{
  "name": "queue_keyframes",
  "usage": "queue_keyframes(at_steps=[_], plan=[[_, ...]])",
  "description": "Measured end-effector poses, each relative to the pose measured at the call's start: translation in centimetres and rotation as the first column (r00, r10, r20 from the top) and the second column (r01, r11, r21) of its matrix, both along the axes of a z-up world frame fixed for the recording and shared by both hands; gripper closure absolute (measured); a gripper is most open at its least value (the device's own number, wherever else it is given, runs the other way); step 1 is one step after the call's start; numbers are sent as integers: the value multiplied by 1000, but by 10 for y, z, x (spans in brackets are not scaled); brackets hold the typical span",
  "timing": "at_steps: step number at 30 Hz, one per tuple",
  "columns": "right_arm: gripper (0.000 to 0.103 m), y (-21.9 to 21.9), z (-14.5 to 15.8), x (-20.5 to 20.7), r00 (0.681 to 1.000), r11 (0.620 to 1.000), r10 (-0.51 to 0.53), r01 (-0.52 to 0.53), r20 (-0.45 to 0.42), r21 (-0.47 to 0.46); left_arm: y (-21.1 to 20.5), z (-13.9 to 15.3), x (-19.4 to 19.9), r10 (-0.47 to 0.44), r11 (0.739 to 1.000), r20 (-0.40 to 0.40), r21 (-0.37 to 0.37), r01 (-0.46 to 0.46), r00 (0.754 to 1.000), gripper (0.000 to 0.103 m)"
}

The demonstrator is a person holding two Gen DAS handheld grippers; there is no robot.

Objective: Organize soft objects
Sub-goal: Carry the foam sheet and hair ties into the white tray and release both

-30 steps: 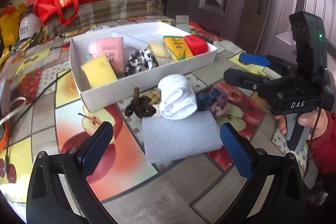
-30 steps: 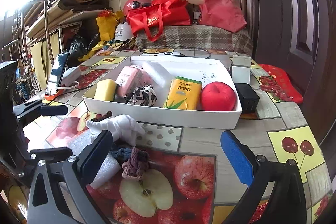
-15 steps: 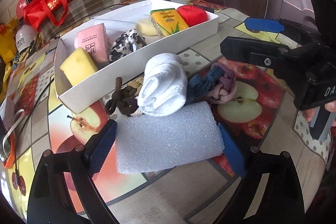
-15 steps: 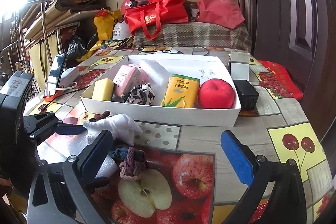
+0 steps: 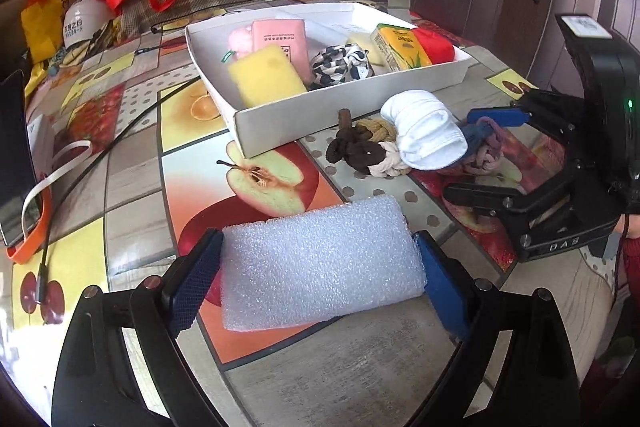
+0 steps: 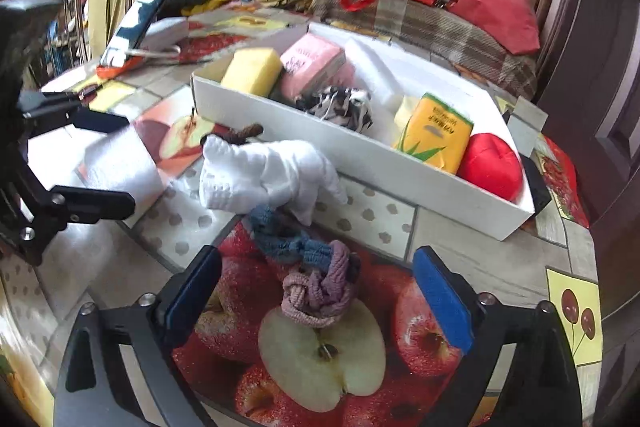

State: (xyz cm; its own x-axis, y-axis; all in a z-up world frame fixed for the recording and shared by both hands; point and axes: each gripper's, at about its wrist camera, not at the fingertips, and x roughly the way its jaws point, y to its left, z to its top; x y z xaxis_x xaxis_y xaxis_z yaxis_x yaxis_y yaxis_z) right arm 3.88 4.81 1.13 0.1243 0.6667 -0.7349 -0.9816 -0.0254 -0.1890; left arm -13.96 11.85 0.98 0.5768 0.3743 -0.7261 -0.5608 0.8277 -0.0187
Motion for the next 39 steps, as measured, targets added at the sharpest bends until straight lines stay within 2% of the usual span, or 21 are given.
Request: queue_keyframes(at_steps=[1,2,3,4,5,9,10,12,14,17,20,22,26,33,35,39], plan=[[20,0,2,2,1000,1000,2,-1,-18,12,-2,0,0,-4,1000,-4,15,4,1000,9],[31,0,1,5,1000,1000,-4,4,-28,5,-4,1,1,-7,1000,-6,26,7,1000,9],[48,1,1,8,999,1000,-3,3,-42,0,-5,2,1,-8,999,-4,32,8,1000,9],[59,0,2,9,999,1000,-8,8,-46,8,-5,2,0,-7,999,1,35,7,1000,9],[78,-1,1,10,999,1000,-16,16,-44,8,-5,3,-2,-6,999,9,36,6,1000,9],[80,-21,12,3,997,994,54,-50,-50,92,-8,11,-12,8,997,62,72,-12,998,9],[80,-30,18,1,994,988,90,-81,-67,130,-10,14,-14,11,996,80,90,-19,997,9],[80,-49,29,4,994,971,82,-64,-69,231,-15,20,-21,35,990,115,132,-51,993,9],[80,-63,38,17,995,948,20,12,-97,318,-15,26,-29,112,972,149,188,-140,982,9],[80,-75,45,44,976,906,-110,176,-186,385,-11,36,-40,202,924,232,277,-264,951,9],[80,-79,46,62,945,868,-220,302,-241,394,-6,41,-38,211,883,279,356,-305,937,9],[80,-77,46,64,940,866,-240,321,-244,383,1,40,-30,199,884,273,366,-293,941,9],[80,-69,48,53,953,874,-230,292,-199,387,9,42,-23,174,886,289,371,-278,941,9],[80,-60,43,58,951,880,-232,296,-206,371,26,45,-20,207,884,350,334,-328,914,9],[80,-56,42,59,948,875,-246,306,-200,375,33,45,-18,217,885,357,320,-337,909,9],[80,-50,47,58,947,842,-282,322,-156,433,40,46,-8,217,883,365,321,-341,905,9]])
